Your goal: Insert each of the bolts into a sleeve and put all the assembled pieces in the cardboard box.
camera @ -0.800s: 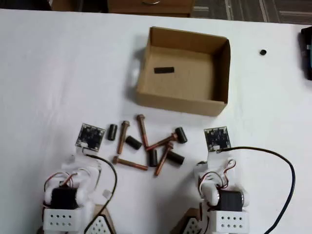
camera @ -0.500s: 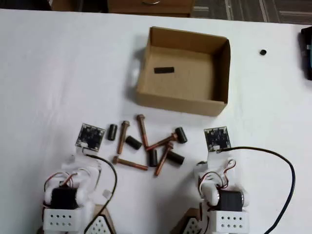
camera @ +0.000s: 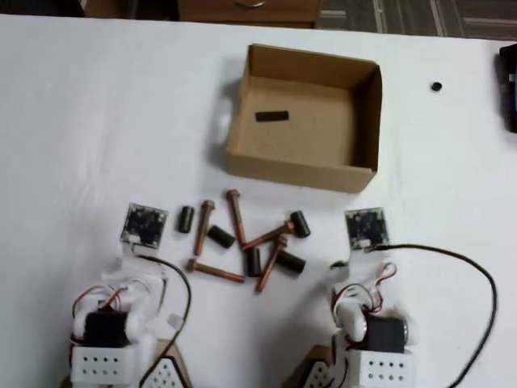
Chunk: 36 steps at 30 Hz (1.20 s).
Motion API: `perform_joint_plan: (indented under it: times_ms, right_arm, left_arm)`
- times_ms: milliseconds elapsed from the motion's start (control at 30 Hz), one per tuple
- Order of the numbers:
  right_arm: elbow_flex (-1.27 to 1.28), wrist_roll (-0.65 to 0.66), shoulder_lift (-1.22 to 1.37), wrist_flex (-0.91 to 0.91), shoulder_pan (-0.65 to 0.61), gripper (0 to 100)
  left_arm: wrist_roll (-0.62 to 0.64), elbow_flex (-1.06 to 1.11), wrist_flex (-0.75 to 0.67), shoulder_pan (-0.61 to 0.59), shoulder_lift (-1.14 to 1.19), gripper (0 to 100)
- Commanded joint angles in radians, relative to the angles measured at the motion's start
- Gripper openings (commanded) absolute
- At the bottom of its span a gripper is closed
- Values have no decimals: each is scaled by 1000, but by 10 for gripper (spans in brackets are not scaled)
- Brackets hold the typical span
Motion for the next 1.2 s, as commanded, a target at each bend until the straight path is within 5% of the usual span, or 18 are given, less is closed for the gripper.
perform_joint_plan:
  times_ms: [0, 133, 300, 800, 933, 1167]
  right_arm:
    - [-181, 8, -4, 36, 77, 20]
    - [-313, 9, -4, 44, 101, 20]
    - [-388, 9, 74, 82, 16, 21]
    - [-950, -2, 1179, 35, -272, 25]
    - [-1051, -2, 1349, 36, -326, 109]
    - [-1086, -121, 1511, -25, -372, 169]
  left_arm:
    - [11, -45, -9, -31, -28, 22]
    - [11, -102, -84, -81, -28, 23]
    - [11, -263, -17, -80, -26, 24]
    - [-54, -297, 58, -146, -26, 75]
    - [-44, -297, 110, -201, -26, 161]
    - [-44, -297, 126, -203, -26, 169]
